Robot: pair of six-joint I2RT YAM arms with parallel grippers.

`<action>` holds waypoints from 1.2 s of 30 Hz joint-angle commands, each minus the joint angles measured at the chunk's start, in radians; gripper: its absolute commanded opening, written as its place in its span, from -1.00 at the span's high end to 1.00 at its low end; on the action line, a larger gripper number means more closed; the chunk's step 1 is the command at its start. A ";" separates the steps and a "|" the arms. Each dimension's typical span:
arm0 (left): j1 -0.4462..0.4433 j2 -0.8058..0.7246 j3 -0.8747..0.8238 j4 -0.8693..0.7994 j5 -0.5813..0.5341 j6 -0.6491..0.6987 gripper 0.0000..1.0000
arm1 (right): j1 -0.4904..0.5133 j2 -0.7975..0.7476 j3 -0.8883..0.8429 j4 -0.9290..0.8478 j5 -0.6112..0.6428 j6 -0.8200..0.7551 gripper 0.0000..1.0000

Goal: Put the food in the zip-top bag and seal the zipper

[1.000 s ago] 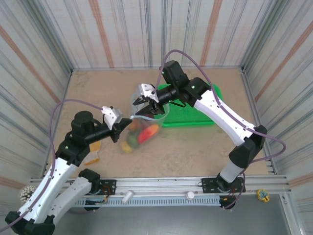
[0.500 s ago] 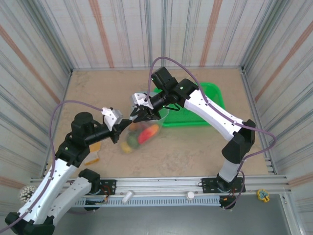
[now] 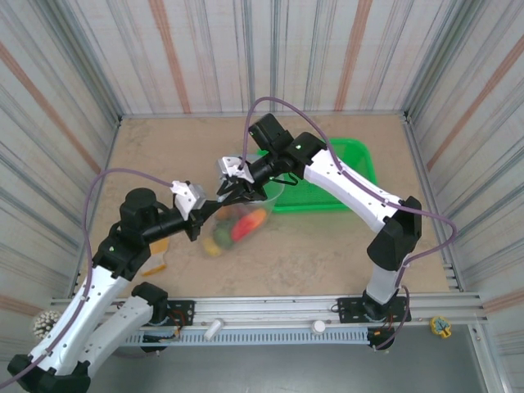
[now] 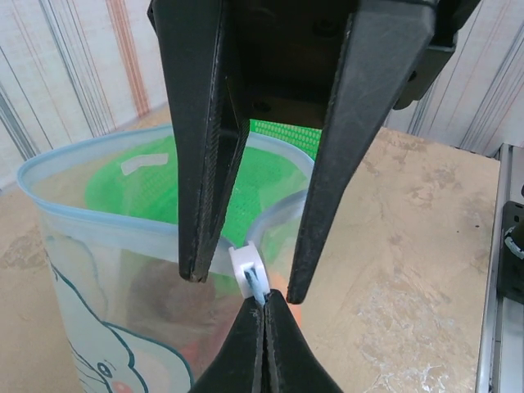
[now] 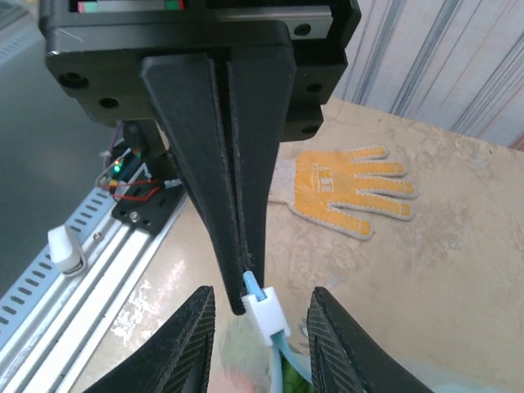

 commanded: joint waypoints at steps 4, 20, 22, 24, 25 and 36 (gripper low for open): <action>-0.006 -0.018 -0.008 0.023 0.003 0.028 1.00 | -0.011 0.005 0.013 0.002 -0.027 0.011 0.73; -0.006 -0.075 -0.008 0.006 -0.127 0.042 1.00 | -0.042 -0.044 -0.032 0.042 -0.004 0.073 0.86; -0.006 -0.093 -0.010 0.009 -0.148 0.044 1.00 | -0.046 -0.049 -0.042 0.045 0.003 0.079 0.86; -0.006 -0.106 -0.011 0.013 -0.160 0.048 1.00 | -0.049 -0.055 -0.054 0.059 0.013 0.092 0.85; -0.006 -0.112 -0.011 0.014 -0.165 0.050 1.00 | -0.051 -0.056 -0.056 0.064 0.018 0.097 0.84; -0.006 -0.163 0.007 0.040 -0.351 0.054 1.00 | -0.067 -0.073 -0.053 0.086 0.101 0.163 0.84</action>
